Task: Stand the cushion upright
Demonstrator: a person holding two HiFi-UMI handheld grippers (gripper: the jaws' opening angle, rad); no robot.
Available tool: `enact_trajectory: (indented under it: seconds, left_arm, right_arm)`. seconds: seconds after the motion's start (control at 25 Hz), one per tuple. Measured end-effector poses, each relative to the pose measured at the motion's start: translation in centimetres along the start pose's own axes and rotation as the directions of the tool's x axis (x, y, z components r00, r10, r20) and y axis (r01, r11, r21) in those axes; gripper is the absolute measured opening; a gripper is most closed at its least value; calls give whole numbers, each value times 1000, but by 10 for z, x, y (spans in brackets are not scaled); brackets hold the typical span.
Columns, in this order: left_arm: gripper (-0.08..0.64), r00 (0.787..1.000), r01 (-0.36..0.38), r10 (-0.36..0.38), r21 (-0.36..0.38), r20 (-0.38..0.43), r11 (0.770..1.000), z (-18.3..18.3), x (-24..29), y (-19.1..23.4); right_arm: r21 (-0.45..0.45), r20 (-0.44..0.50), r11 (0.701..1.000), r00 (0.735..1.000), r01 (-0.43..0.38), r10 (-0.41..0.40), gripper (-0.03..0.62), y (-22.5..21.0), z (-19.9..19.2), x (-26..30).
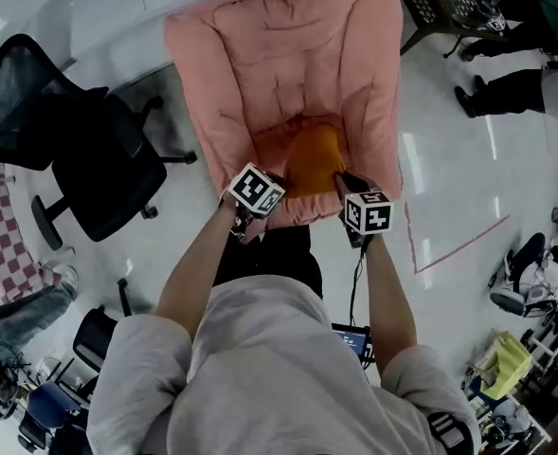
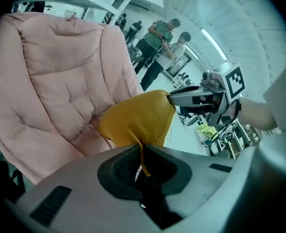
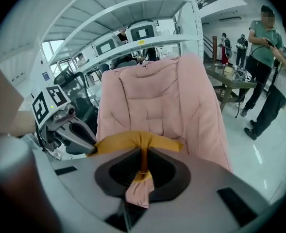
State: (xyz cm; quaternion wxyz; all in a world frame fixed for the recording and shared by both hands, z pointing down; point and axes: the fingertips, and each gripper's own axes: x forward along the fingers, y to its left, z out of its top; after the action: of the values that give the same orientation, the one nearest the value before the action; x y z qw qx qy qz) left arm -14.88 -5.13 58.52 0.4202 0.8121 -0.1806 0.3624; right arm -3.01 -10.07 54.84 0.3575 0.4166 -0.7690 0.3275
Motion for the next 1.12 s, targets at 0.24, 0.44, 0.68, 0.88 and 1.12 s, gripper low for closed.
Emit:
enact_trajectory:
  seconds: [0.24,0.44,0.68,0.88,1.12]
  left_arm:
    - [38,999,-31,29,-87,-22,996,17,-9,12]
    - [38,997,-67,63,-130,-35,989,26,-10,19]
    - [37,992,-123,115,-208,-49,970,63,21,43]
    - [37,980,-199,193,-233,-47,952,79,24,69]
    - [32,962,-252,273,-306,27,918,101,20,93]
  right_arm:
    - [62,-56,992,992,-110,114,54,-6,18,10]
    - [96,-95,980,978,-175,184,54,-12,27,20]
    - [99,-140,973,965,-207,220,54,-57,45,45]
    - [101,-127,969,963,-225,237,55,-65,61,66]
    - [76,-81,960,957,-271,277,55,-74,82,81]
